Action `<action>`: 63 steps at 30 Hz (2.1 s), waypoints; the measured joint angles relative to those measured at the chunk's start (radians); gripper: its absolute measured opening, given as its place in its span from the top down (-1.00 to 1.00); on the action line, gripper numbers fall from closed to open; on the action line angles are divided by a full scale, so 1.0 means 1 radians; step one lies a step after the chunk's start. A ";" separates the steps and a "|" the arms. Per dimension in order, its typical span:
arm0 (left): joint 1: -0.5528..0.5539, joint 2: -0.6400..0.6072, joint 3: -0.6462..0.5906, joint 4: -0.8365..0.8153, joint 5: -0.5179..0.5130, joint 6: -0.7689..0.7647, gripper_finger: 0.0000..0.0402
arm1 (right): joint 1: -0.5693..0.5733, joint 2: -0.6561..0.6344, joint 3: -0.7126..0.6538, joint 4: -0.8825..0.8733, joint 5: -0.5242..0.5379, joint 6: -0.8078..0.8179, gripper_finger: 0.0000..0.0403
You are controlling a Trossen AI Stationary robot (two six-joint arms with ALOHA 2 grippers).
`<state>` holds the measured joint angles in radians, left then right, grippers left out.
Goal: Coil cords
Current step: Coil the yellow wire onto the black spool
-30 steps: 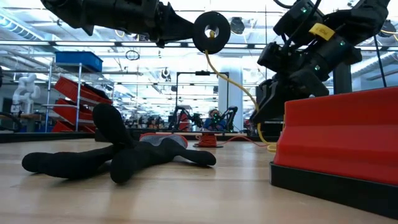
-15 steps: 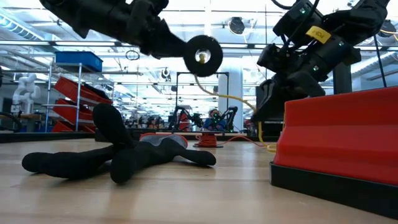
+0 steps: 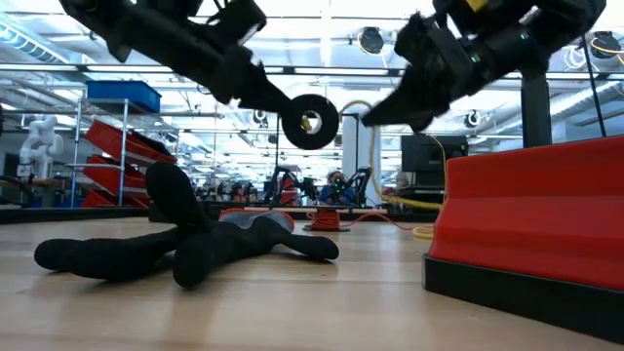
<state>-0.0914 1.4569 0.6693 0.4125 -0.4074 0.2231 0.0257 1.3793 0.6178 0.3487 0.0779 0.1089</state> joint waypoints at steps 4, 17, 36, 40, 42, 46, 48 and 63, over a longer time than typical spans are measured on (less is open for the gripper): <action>0.000 0.051 0.000 0.064 -0.104 0.004 1.00 | 0.025 0.006 0.047 0.000 0.015 -0.001 1.00; 0.014 0.089 0.001 0.161 -0.206 0.027 1.00 | 0.062 0.004 0.070 -0.016 0.104 -0.016 1.00; 0.014 0.296 0.201 0.261 -0.281 0.026 1.00 | 0.061 0.147 0.107 0.121 0.212 -0.037 1.00; 0.013 0.273 0.203 0.268 -0.282 -0.003 1.00 | 0.080 0.153 0.107 0.144 0.305 -0.080 1.00; 0.015 0.264 0.203 0.285 -0.283 -0.022 1.00 | 0.090 0.153 0.108 0.163 0.353 -0.100 1.00; 0.018 0.256 0.203 0.346 -0.283 -0.035 1.00 | 0.116 0.153 0.108 0.188 0.451 -0.150 1.00; 0.023 0.255 0.203 0.369 -0.282 -0.053 1.00 | 0.127 0.153 0.108 0.202 0.488 -0.172 1.00; 0.065 0.228 0.203 0.489 -0.112 -0.245 1.00 | 0.125 0.157 0.108 0.201 0.636 -0.235 1.00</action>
<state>-0.0262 1.6854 0.8722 0.9011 -0.5192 -0.0218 0.1505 1.5364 0.7254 0.5492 0.7134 -0.1256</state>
